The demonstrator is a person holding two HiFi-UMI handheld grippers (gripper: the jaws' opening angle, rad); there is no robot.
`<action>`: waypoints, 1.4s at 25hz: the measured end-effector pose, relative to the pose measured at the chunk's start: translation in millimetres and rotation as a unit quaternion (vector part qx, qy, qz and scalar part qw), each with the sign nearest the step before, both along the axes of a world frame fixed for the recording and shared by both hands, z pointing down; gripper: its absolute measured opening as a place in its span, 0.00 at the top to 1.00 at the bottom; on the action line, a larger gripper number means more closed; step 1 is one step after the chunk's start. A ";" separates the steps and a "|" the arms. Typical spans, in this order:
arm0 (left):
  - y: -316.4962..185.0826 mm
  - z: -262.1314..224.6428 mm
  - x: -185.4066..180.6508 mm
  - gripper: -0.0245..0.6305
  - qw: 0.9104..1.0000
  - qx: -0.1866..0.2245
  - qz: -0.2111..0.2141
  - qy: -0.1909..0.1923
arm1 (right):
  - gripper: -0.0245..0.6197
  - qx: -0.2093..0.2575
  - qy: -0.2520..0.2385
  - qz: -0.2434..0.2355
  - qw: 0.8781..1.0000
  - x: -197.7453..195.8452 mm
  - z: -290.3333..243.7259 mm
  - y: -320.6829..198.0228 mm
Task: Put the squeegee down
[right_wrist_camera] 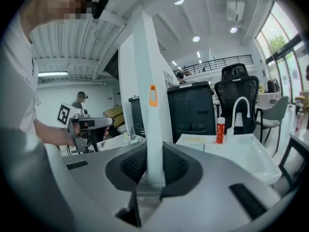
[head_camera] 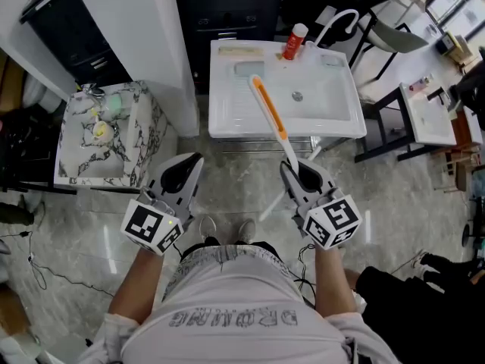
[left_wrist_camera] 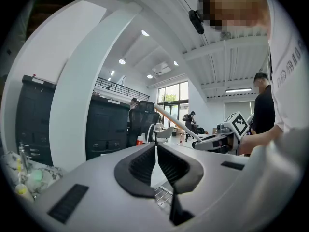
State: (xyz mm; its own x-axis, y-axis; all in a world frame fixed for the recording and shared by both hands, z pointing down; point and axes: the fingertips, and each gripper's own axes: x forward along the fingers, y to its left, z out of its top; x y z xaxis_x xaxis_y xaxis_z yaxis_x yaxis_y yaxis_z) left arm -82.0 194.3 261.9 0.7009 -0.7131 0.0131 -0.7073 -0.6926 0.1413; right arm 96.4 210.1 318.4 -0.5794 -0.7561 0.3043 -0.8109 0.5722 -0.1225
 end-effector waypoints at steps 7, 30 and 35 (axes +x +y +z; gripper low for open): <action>5.5 -1.3 14.6 0.92 1.000 0.003 -0.002 -0.003 | 0.85 0.002 -0.005 -0.005 1.000 12.5 0.7 4.7; 29.2 5.7 84.3 0.92 0.999 0.006 -0.034 -0.016 | 0.85 0.012 -0.016 -0.042 0.999 77.0 6.1 13.1; 25.1 8.7 86.2 0.92 0.999 0.008 -0.034 -0.017 | 0.85 0.012 -0.017 -0.041 0.999 79.6 11.6 9.3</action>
State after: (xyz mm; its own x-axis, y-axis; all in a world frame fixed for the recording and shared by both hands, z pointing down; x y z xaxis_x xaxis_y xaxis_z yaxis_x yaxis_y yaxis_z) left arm 4.2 219.3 270.5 0.6507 -0.7589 0.0251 -0.7566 -0.6453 0.1055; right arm 176.1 219.4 329.9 -0.6490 -0.7132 0.2647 -0.7572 0.6391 -0.1347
